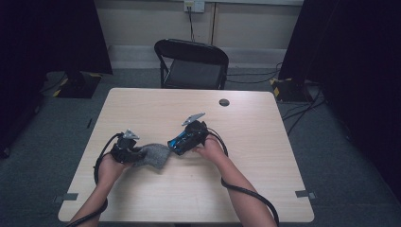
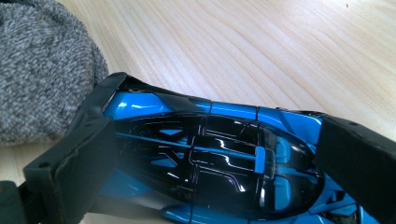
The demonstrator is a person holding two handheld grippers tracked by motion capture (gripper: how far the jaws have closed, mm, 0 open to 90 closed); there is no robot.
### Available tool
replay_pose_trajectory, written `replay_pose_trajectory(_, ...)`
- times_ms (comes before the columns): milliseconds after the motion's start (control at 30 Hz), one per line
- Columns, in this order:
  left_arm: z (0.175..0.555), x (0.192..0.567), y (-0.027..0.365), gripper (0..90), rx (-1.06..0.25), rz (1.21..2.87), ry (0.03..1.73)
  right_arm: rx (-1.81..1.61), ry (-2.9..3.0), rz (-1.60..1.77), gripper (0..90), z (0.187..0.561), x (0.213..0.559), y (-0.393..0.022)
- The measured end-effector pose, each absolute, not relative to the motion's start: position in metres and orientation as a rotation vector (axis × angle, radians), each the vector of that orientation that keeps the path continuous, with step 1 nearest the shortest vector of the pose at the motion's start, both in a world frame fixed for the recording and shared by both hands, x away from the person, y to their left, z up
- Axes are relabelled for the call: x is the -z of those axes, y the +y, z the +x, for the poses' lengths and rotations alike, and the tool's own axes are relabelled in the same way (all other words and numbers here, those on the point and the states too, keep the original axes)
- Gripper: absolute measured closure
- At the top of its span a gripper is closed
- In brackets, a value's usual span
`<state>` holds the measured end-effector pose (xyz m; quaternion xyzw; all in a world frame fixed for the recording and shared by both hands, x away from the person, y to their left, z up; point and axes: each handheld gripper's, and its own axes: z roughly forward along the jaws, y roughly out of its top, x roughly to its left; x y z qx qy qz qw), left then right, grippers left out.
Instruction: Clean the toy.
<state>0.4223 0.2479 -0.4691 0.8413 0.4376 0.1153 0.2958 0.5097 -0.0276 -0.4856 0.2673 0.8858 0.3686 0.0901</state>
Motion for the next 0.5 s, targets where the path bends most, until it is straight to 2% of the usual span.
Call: replay_pose_trajectory(500, 0.437, 0.470, 0.253, 71.5, -0.302, 2.186, 1.236, -1.112, 2.638, 0.777, 0.0, 0.511, 0.486, -0.028)
